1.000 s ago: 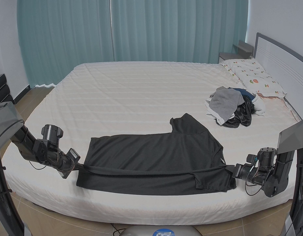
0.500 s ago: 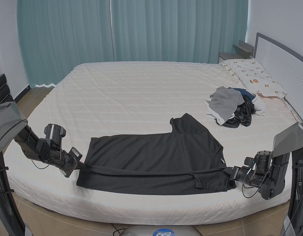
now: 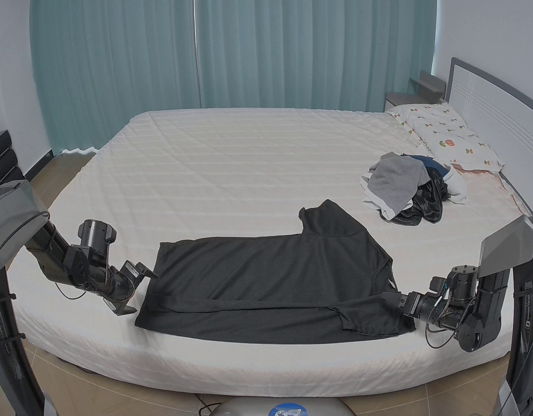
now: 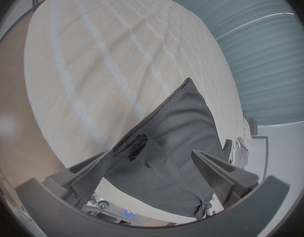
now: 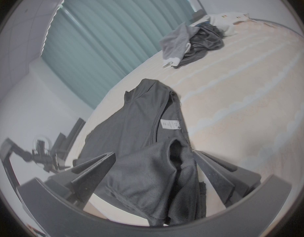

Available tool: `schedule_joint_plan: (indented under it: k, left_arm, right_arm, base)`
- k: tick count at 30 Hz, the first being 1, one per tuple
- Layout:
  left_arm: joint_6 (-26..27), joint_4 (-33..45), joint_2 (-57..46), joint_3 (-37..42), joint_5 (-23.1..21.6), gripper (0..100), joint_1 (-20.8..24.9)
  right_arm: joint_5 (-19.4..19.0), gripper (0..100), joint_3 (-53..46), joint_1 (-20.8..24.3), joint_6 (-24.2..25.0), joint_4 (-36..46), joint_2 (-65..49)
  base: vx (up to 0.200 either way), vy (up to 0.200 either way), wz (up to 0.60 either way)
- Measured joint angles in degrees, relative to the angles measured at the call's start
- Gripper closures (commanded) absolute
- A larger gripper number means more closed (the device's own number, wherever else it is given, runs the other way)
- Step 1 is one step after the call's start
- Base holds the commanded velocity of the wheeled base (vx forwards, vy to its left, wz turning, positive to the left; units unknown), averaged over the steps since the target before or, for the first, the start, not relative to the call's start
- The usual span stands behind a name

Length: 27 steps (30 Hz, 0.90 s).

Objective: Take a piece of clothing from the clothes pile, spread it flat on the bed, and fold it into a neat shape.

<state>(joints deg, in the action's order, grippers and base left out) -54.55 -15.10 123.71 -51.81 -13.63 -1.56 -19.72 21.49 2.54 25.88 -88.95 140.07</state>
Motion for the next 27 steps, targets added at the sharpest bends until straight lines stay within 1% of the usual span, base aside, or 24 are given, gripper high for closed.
schedule_joint_plan:
  k: [4,6,13,18,24,27]
  left_arm:
    - [0.00,-0.02,-0.26,0.63,-0.55,0,-0.04]
    - [0.15,-0.02,-0.74,1.21,-1.15,0,-0.15]
    - [0.50,0.11,-3.10,2.97,-1.30,0,-0.20]
    - [0.28,-0.24,-4.34,3.68,-1.69,0,-0.23]
    - [0.11,-0.68,-5.33,4.16,-1.91,0,-0.50]
    - [0.15,-0.63,-5.41,4.33,-1.87,0,-0.37]
  right_arm:
    - [0.16,0,-0.52,-1.30,5.78,-0.05,-1.84]
    - [0.24,0,-1.05,-1.96,7.69,-0.05,-2.91]
    - [0.27,0,-2.91,-3.85,9.42,-0.02,-5.75]
    - [0.29,0,-3.94,-4.07,12.28,0.00,-7.13]
    - [0.32,0,-4.49,-3.83,12.52,0.00,-7.96]
    - [0.32,0,-4.57,-3.61,12.52,0.00,-8.01]
  base:
    - [0.000,0.000,0.00]
    - [0.000,0.000,0.00]
    - [0.000,0.000,0.00]
    - [0.000,0.000,0.00]
    - [0.200,0.000,0.00]
    - [0.000,0.000,0.00]
